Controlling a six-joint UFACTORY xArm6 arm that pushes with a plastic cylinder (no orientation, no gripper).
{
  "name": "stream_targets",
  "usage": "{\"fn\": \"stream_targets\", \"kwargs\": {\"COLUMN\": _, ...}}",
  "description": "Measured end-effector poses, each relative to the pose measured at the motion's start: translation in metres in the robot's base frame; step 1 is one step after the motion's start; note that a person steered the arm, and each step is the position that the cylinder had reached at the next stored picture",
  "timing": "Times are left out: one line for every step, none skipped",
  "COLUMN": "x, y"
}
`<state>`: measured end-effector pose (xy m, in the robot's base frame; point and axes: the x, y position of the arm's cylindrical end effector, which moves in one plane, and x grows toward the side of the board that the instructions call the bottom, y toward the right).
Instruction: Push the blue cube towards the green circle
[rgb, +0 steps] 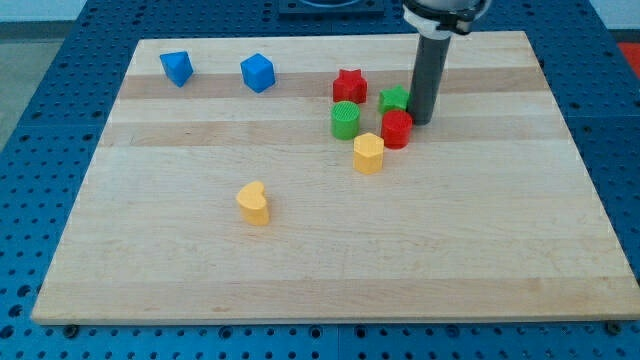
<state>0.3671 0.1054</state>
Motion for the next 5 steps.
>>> {"fn": "stream_targets", "kwargs": {"x": 0.000, "y": -0.001}}
{"fn": "stream_targets", "kwargs": {"x": 0.000, "y": 0.009}}
{"fn": "stream_targets", "kwargs": {"x": -0.022, "y": 0.038}}
{"fn": "stream_targets", "kwargs": {"x": -0.070, "y": 0.047}}
{"fn": "stream_targets", "kwargs": {"x": -0.111, "y": 0.009}}
